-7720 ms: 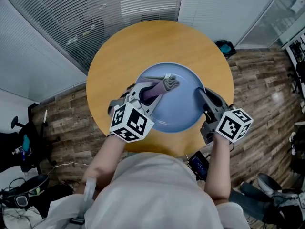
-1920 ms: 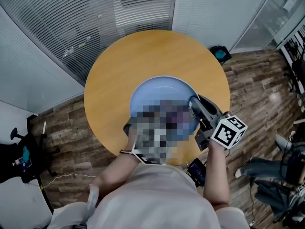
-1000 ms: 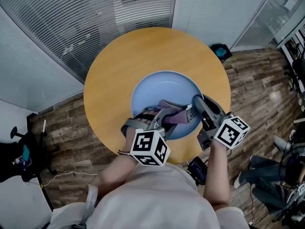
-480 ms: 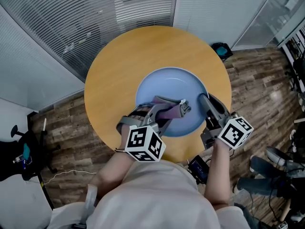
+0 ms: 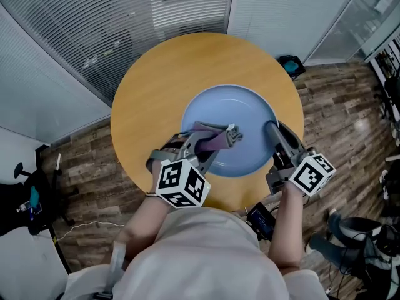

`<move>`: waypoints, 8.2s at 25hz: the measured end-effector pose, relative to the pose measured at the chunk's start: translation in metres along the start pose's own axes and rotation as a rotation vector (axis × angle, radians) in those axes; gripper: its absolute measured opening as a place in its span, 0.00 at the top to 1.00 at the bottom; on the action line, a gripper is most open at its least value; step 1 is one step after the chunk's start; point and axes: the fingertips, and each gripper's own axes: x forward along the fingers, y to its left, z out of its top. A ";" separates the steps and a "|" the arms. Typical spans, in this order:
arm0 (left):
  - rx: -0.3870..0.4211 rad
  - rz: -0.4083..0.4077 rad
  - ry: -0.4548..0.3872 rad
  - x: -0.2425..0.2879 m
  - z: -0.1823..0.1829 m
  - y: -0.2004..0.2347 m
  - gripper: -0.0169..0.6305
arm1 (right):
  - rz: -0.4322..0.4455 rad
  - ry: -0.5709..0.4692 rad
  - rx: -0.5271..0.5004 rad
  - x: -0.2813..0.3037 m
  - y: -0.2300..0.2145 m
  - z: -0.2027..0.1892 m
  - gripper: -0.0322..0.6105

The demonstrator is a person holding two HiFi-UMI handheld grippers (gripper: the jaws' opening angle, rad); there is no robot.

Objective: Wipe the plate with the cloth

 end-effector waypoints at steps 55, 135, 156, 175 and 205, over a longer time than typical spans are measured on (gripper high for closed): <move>-0.023 -0.143 -0.067 0.029 0.039 -0.024 0.85 | 0.008 0.017 0.012 0.028 0.008 -0.014 0.84; -0.163 -0.236 -0.075 0.042 0.030 -0.038 0.85 | -0.013 -0.061 0.044 0.021 -0.004 -0.010 0.83; -0.002 -0.303 0.017 0.036 0.021 -0.069 0.85 | -0.038 -0.082 0.001 0.019 -0.007 -0.005 0.84; 0.017 -0.370 0.129 0.030 -0.019 -0.087 0.85 | -0.086 -0.036 -0.054 0.015 -0.014 -0.011 0.84; -0.064 -0.189 0.202 0.014 -0.066 -0.039 0.85 | -0.053 0.050 0.066 -0.006 -0.022 -0.043 0.83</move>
